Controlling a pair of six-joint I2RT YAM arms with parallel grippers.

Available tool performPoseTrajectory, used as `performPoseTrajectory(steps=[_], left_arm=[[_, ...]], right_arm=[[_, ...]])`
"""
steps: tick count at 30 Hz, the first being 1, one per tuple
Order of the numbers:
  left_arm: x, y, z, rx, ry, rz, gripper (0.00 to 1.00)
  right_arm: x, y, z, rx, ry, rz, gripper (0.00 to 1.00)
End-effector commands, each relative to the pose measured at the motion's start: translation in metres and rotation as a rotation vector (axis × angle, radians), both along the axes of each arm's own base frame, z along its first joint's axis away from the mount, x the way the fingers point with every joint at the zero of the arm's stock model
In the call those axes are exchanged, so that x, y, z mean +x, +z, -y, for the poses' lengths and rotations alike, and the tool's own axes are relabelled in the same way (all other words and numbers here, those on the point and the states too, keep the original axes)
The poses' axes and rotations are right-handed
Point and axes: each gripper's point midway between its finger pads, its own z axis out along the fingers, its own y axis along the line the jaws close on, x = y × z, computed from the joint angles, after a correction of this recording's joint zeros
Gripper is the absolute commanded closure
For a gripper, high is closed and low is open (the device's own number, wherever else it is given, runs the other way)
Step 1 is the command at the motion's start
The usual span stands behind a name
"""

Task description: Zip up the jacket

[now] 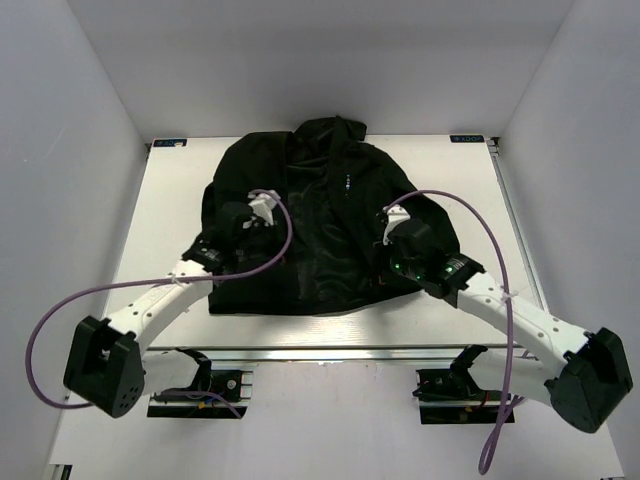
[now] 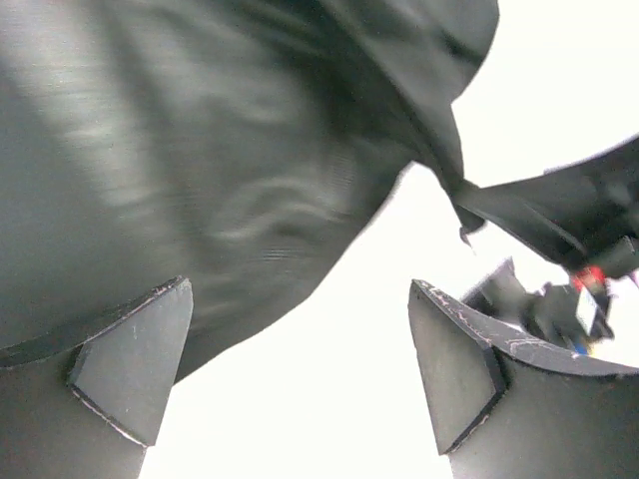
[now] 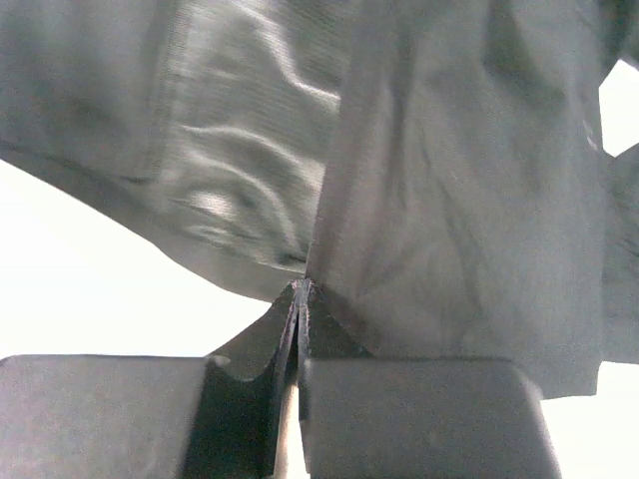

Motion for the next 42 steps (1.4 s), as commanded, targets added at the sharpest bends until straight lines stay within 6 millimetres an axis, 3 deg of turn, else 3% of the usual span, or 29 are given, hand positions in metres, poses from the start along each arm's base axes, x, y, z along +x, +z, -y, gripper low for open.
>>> performPoseTrajectory(steps=[1,5,7,13,15,17,18,25,28,32,35,39,40,42], left_arm=[[-0.018,0.022,0.05,-0.184,-0.23,0.072,0.02],[-0.025,0.027,0.077,-0.306,-0.313,0.075,0.02],[-0.028,0.036,0.093,-0.345,-0.353,0.094,0.02],[-0.034,0.02,0.126,-0.37,-0.445,0.023,0.02],[-0.04,0.008,0.134,-0.363,-0.468,-0.015,0.02],[-0.041,0.002,0.139,-0.353,-0.476,-0.026,0.03],[-0.041,-0.007,0.143,-0.337,-0.478,-0.045,0.03],[-0.049,-0.019,0.16,-0.359,-0.546,-0.082,0.05],[-0.054,-0.034,0.168,-0.294,-0.562,-0.084,0.02],[-0.052,-0.034,0.176,-0.291,-0.575,-0.058,0.02],[-0.049,-0.036,0.181,-0.296,-0.583,-0.063,0.12],[-0.048,-0.04,0.184,-0.299,-0.594,-0.077,0.35],[-0.048,-0.04,0.184,-0.299,-0.594,-0.079,0.46],[-0.049,-0.04,0.184,-0.302,-0.597,-0.076,0.54]], right_arm=[[-0.016,0.017,-0.023,0.164,0.13,-0.024,1.0],[-0.016,0.023,-0.02,0.275,0.129,-0.019,1.0],[-0.018,0.033,-0.028,0.361,0.164,-0.008,1.0],[-0.009,0.012,-0.012,0.416,0.03,-0.08,1.0],[-0.014,0.0,-0.007,0.45,0.001,-0.137,1.0],[-0.009,0.009,-0.007,0.521,0.0,-0.113,1.0],[-0.015,0.004,-0.006,0.537,0.016,-0.133,1.0],[-0.011,-0.002,0.004,0.585,-0.059,-0.178,1.0],[-0.011,0.007,0.0,0.633,-0.037,-0.173,1.0],[-0.01,0.011,-0.002,0.644,-0.039,-0.187,1.0],[-0.009,0.013,-0.002,0.653,-0.048,-0.191,1.0],[-0.009,0.015,-0.001,0.66,-0.058,-0.189,1.0],[-0.008,0.015,0.0,0.659,-0.062,-0.187,1.0],[-0.008,0.017,0.001,0.658,-0.063,-0.179,1.0]])
